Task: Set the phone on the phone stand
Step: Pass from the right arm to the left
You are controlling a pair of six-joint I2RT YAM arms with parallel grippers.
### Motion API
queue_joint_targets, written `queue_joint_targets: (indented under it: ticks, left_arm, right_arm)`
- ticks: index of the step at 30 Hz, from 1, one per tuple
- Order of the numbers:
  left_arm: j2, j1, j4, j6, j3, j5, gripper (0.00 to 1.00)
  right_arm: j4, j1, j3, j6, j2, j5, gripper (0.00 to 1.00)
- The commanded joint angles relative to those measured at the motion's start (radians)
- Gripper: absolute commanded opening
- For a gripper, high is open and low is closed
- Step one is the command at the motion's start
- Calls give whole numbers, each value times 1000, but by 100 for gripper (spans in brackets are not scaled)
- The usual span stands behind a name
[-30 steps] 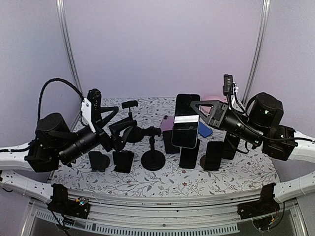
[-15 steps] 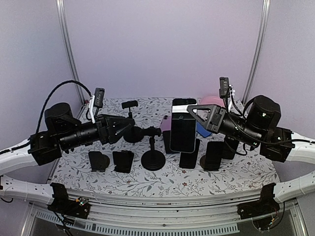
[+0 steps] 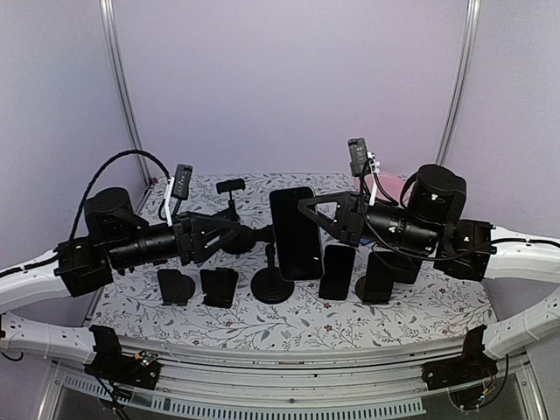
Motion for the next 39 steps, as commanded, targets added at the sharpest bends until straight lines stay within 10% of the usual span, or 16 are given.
queue_joint_targets:
  ticks: [1, 16, 33, 39]
  left_arm:
    - [29, 14, 108, 9, -16, 146, 65]
    - [97, 9, 325, -53, -40, 357, 48]
    - [125, 9, 395, -73, -46, 380, 0]
    - [100, 8, 419, -91, -69, 347, 0]
  right_arm:
    - [182, -1, 60, -37, 32, -158, 2]
    - [297, -1, 110, -11, 173, -236, 2]
    - [321, -2, 110, 13, 209, -292, 2]
    - [306, -2, 106, 24, 203, -272, 6]
